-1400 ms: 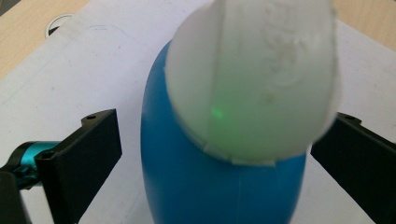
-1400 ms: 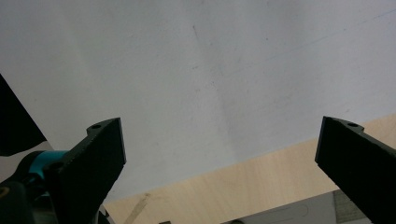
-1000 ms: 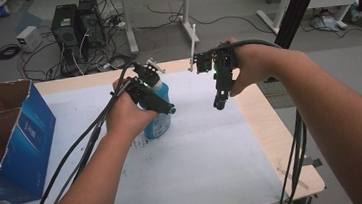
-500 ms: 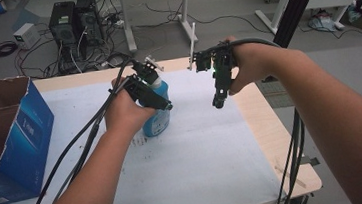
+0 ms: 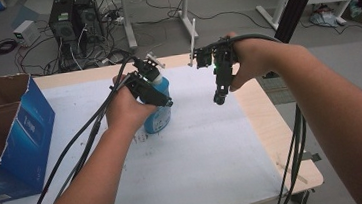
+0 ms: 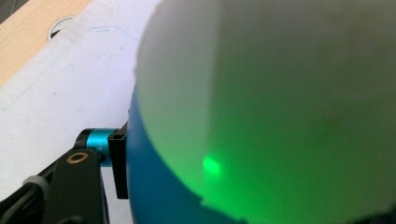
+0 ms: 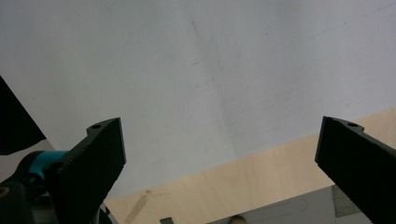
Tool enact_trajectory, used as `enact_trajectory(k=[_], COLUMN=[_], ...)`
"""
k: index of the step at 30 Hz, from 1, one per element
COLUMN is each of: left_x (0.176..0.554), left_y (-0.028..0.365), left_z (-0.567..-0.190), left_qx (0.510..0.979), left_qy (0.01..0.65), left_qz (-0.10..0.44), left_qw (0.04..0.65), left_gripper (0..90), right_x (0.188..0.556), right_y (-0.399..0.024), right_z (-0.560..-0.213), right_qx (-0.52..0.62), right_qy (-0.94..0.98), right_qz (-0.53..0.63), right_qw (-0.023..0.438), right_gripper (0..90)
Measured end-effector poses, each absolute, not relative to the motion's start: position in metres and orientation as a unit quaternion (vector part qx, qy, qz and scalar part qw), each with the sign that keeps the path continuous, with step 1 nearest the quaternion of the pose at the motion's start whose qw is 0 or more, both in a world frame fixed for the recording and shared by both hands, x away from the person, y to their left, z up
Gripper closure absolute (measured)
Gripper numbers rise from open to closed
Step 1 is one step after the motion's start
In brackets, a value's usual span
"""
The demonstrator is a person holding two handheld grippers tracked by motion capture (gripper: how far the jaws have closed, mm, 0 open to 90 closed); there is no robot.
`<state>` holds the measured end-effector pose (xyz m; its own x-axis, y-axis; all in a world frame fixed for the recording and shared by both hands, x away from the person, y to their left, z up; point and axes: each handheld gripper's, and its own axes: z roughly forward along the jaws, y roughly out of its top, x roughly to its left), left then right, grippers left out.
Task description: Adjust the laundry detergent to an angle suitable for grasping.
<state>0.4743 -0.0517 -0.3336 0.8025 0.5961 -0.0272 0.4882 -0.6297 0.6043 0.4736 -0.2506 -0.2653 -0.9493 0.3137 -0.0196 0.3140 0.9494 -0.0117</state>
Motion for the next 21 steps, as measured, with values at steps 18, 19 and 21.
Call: enact_trajectory(k=[18, 19, 21], left_x=[0.4734, 0.4728, 0.4715], left_y=[-0.0527, -0.0528, -0.0537], left_z=[-0.3342, -0.3342, -0.3337], left_qx=[0.899, 0.898, 0.898], left_qy=[0.301, 0.302, 0.302], left_qz=[0.095, 0.097, 0.099], left_qw=[0.303, 0.304, 0.303], left_gripper=[42.5, 43.0, 43.2], right_x=[0.4739, 0.4732, 0.4733], right_y=[-0.2507, -0.2501, -0.25], right_z=[-0.2698, -0.2703, -0.2705], right_qx=[0.158, 0.16, 0.158], right_qy=[0.987, 0.987, 0.987], right_qz=[-0.014, -0.016, -0.017], right_qw=[0.007, 0.006, 0.006], right_gripper=[1.0, 1.0, 1.0])
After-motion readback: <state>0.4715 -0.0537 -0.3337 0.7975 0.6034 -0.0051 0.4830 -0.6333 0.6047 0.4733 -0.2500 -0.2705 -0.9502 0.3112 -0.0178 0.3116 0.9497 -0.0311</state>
